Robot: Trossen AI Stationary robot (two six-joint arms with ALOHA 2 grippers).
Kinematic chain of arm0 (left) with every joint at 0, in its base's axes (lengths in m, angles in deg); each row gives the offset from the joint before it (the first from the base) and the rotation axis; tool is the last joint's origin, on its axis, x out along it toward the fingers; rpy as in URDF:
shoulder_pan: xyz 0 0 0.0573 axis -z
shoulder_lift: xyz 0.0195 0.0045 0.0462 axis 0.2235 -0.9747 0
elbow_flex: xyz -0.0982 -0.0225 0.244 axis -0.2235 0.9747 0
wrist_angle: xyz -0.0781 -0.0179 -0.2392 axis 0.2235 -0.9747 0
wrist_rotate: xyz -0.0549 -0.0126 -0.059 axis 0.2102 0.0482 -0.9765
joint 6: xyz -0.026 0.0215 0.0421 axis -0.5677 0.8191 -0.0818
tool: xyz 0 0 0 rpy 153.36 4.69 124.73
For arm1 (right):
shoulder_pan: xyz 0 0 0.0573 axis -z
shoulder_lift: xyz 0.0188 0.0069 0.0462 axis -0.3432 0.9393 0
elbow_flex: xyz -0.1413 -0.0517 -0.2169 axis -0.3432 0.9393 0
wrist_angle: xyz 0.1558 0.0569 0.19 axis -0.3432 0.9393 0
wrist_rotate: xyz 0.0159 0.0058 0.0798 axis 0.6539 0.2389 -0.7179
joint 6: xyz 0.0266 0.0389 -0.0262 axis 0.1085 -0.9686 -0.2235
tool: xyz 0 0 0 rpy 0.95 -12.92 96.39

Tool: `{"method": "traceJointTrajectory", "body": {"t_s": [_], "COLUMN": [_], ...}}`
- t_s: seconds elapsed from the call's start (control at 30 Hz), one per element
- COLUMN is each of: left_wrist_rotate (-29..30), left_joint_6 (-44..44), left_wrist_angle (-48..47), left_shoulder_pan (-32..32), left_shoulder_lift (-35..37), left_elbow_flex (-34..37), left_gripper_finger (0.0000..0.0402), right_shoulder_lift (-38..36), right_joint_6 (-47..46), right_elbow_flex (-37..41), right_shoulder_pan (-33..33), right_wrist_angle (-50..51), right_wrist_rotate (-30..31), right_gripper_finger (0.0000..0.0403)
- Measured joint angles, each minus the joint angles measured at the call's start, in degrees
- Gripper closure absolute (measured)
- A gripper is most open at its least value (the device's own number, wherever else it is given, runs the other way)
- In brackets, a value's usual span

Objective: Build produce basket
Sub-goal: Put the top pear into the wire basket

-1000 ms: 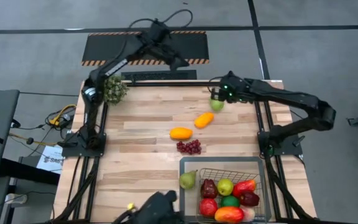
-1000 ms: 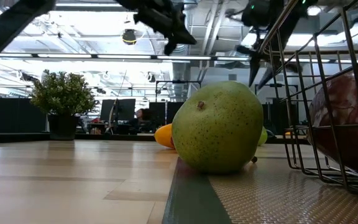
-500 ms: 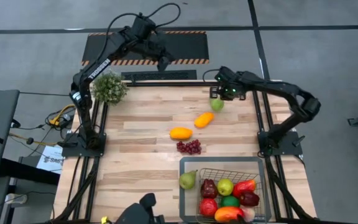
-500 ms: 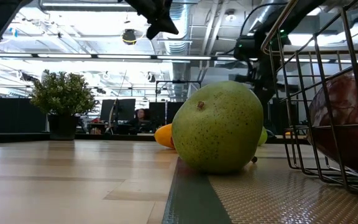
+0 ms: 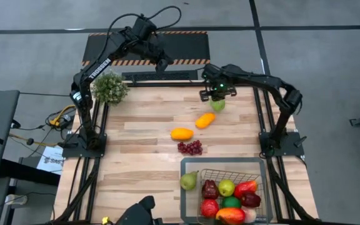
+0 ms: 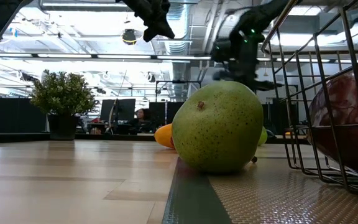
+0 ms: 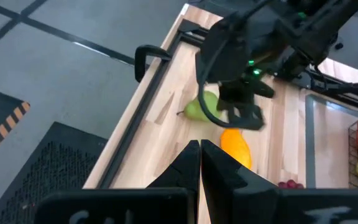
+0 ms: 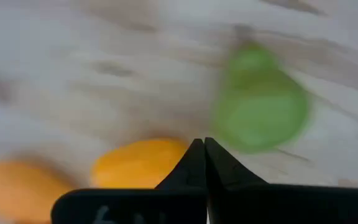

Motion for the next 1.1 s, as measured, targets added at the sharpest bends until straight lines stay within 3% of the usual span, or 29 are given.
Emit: {"method": "traceJointTrajectory", "body": {"t_s": [0.1,0.27,0.5,0.7,0.8,0.97,1.1], "left_wrist_rotate": [-0.3,-0.5,-0.3,-0.3,0.0,0.2,0.2], "left_joint_6": [0.0,0.0,0.0,-0.3,-0.4,-0.5,0.3], "left_wrist_angle": [-0.5,-2.2,-2.5,-2.4,-2.4,-2.2,-2.2], "left_shoulder_pan": [0.0,0.0,-0.1,-0.6,-0.9,-1.1,-1.2], "left_shoulder_lift": [0.0,0.0,0.0,0.0,0.0,0.0,0.0], "left_elbow_flex": [0.0,0.0,0.0,0.0,0.0,0.0,0.0], "left_gripper_finger": [0.0401,0.0401,0.0401,0.0401,0.0401,0.0401,0.0401], "right_shoulder_lift": [-0.4,-5.1,-9.4,-11.6,-11.8,-13.5,-13.8], "right_joint_6": [5.2,6.4,1.5,-13.1,-18.9,-27.0,-26.5], "right_elbow_flex": [-4.1,-3.3,8.0,19.1,23.5,24.2,25.2], "right_shoulder_pan": [-1.9,2.3,9.1,13.9,13.7,13.6,13.7], "right_wrist_angle": [-5.8,-9.9,-22.9,-44.5,-49.8,-55.4,-58.5], "right_wrist_rotate": [-6.2,-8.6,-16.3,-22.6,-22.7,-18.7,-20.2], "right_gripper_finger": [0.0399,0.0400,0.0400,0.0401,0.0401,0.0400,0.0401]}}
